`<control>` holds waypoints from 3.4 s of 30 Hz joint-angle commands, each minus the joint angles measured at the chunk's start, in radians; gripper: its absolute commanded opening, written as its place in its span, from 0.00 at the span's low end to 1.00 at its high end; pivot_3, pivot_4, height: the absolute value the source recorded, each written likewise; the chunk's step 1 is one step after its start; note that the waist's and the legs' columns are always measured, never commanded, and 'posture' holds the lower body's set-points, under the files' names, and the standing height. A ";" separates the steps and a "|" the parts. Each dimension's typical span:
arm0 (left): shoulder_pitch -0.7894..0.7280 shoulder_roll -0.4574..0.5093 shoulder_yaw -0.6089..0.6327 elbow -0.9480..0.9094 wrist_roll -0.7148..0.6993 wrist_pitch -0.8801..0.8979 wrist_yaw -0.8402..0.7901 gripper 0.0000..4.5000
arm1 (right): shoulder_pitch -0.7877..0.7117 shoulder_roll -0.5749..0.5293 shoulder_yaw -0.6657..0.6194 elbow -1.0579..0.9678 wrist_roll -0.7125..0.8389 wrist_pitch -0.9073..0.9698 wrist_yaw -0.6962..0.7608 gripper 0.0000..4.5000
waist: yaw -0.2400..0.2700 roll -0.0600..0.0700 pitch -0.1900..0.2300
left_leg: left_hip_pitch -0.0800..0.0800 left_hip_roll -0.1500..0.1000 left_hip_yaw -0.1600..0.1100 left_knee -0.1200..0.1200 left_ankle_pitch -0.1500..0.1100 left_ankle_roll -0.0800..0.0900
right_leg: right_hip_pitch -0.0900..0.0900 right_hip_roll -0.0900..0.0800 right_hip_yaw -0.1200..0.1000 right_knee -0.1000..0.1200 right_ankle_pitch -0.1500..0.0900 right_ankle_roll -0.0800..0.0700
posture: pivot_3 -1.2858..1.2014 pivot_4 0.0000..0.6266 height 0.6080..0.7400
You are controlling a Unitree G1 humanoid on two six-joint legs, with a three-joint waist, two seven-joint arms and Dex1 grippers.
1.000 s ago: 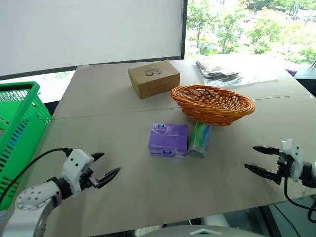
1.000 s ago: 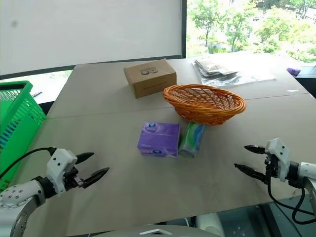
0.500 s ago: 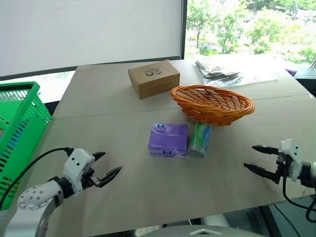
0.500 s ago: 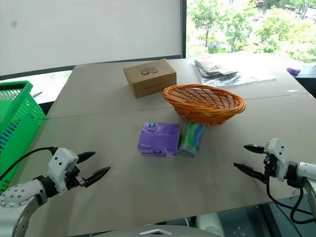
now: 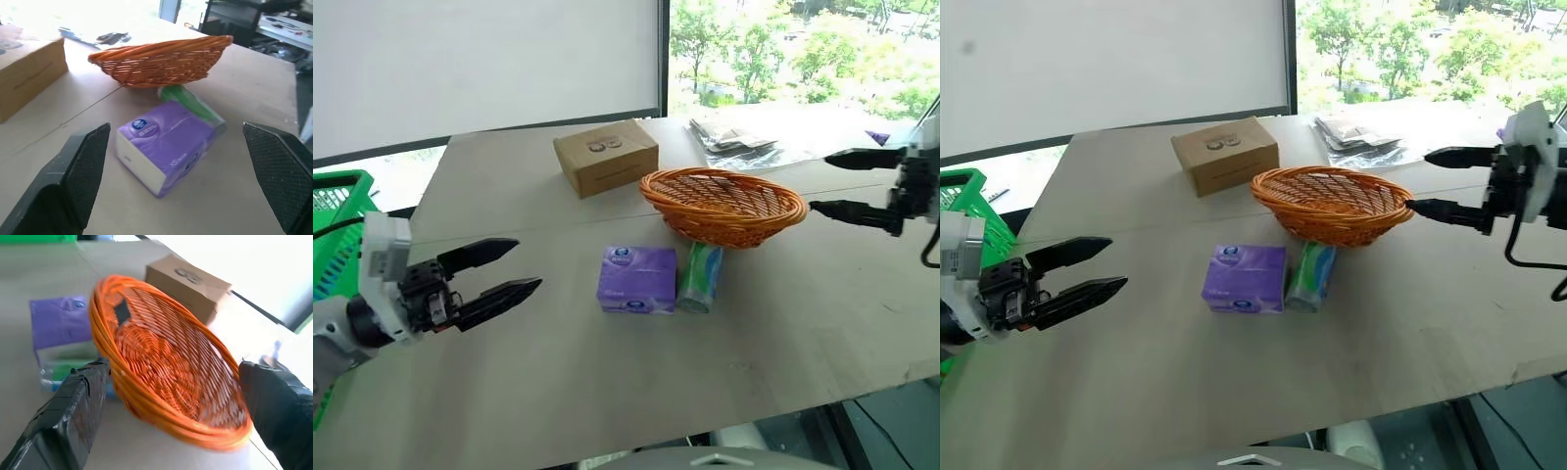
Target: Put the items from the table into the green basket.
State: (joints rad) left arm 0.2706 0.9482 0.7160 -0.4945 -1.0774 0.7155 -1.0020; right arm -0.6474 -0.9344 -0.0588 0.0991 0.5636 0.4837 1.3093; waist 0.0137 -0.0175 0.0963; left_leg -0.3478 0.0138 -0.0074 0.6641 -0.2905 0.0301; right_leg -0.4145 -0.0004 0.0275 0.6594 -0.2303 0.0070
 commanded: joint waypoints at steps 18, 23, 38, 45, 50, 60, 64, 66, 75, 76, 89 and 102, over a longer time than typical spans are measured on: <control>0.037 -0.067 -0.045 -0.216 0.025 -0.001 0.125 1.00 | -0.347 0.130 0.386 0.344 -0.433 -0.166 0.200 0.15 | 0.060 -0.003 -0.007 | -0.007 -0.005 -0.005 0.005 0.001 -0.001 | -0.003 -0.008 -0.005 0.001 0.002 -0.004 | 0.62 0.00 1.00; -0.028 -0.062 -0.099 -0.191 0.030 -0.005 0.159 1.00 | -0.349 0.131 0.335 0.392 -0.489 -0.325 0.101 0.01 | 0.059 -0.003 -0.007 | -0.007 -0.005 -0.005 0.005 0.001 -0.001 | -0.002 -0.008 -0.005 0.001 0.002 -0.004 | 0.61 0.00 1.00; -0.342 -0.080 -0.335 -0.058 0.094 -0.030 0.164 1.00 | -0.592 0.128 0.583 1.239 -1.108 -0.753 -0.742 0.48 | 0.051 -0.003 -0.008 | -0.016 -0.010 -0.002 0.004 0.005 -0.009 | -0.009 -0.008 -0.001 0.000 0.004 -0.003 | 0.58 0.00 1.00; -0.303 -0.084 -0.331 -0.086 0.106 -0.024 0.150 1.00 | -0.629 0.145 0.470 1.243 -1.039 -0.803 -0.669 0.99 | 0.012 -0.002 -0.008 | -0.015 -0.009 0.000 0.003 0.005 -0.009 | -0.013 -0.009 0.007 0.002 0.005 -0.001 | 0.60 0.00 1.00; -0.201 -0.099 -0.332 -0.145 0.141 -0.027 0.177 1.00 | -0.508 0.182 0.256 1.079 -0.741 -0.839 -0.248 0.99 | 0.003 -0.002 -0.009 | -0.014 -0.007 -0.001 0.004 0.003 -0.005 | -0.012 -0.008 0.006 0.004 0.005 -0.001 | 0.60 0.01 1.00; -0.336 -0.164 -0.570 -0.063 0.393 0.063 0.444 1.00 | 0.330 0.141 -0.090 -0.185 -0.026 -0.179 -0.034 0.99 | 0.093 0.010 -0.016 | -0.014 -0.011 -0.019 0.007 0.003 -0.004 | -0.003 -0.008 -0.011 0.003 0.005 -0.001 | 0.58 0.03 1.00; -0.361 -0.294 -0.612 -0.031 0.401 0.182 0.603 1.00 | 0.513 0.139 -0.162 -0.416 0.060 -0.059 -0.134 0.99 | 0.082 0.008 -0.019 | -0.012 -0.011 -0.019 0.009 0.003 -0.004 | 0.001 -0.008 -0.011 0.002 0.004 0.001 | 0.57 0.03 1.00; -0.371 -0.380 -0.615 -0.005 0.378 0.234 0.670 1.00 | 0.558 0.155 -0.180 -0.478 0.083 -0.029 -0.186 0.99 | 0.073 0.007 -0.020 | -0.011 -0.010 -0.018 0.009 0.003 -0.004 | 0.002 -0.007 -0.010 0.002 0.003 0.003 | 0.56 0.03 1.00; -0.446 -0.580 -0.563 0.099 0.290 0.413 0.822 1.00 | 0.679 0.114 -0.158 -0.540 -0.015 -0.118 -0.195 0.99 | 0.050 0.006 -0.026 | -0.011 -0.009 -0.019 0.014 0.003 -0.004 | 0.002 -0.001 -0.010 0.003 0.003 0.002 | 0.55 0.03 1.00; -0.453 -0.584 -0.569 0.109 0.299 0.426 0.833 1.00 | 0.682 0.115 -0.161 -0.537 -0.004 -0.121 -0.187 0.99 | 0.049 0.006 -0.026 | -0.011 -0.009 -0.018 0.014 0.003 -0.004 | 0.002 0.000 -0.010 0.003 0.003 0.002 | 0.55 0.03 1.00; -0.473 -0.630 -0.581 0.136 0.333 0.459 0.850 0.04 | 0.619 0.134 -0.180 -0.523 0.115 -0.047 -0.203 1.00 | 0.041 0.005 -0.032 | -0.006 -0.010 -0.017 0.014 0.003 -0.004 | 0.006 -0.001 -0.008 0.003 0.002 0.000 | 0.55 0.02 1.00; -0.694 -0.348 -0.354 0.232 0.476 0.213 0.783 0.00 | 0.400 0.296 -0.052 -0.544 0.196 0.035 -0.334 1.00 | 0.020 0.003 -0.031 | -0.005 -0.008 -0.018 0.012 0.003 -0.004 | 0.005 0.002 -0.008 0.003 0.003 -0.001 | 0.57 0.00 1.00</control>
State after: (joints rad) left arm -0.3697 0.5246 0.2628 -0.2884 -0.6425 0.9808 -0.2184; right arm -0.1971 -0.6651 -0.1308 -0.4141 0.7172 0.4973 1.0127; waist 0.0336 -0.0143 0.0651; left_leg -0.3532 0.0056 -0.0257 0.6754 -0.2874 0.0256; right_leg -0.4095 0.0026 0.0194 0.6630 -0.2261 0.0066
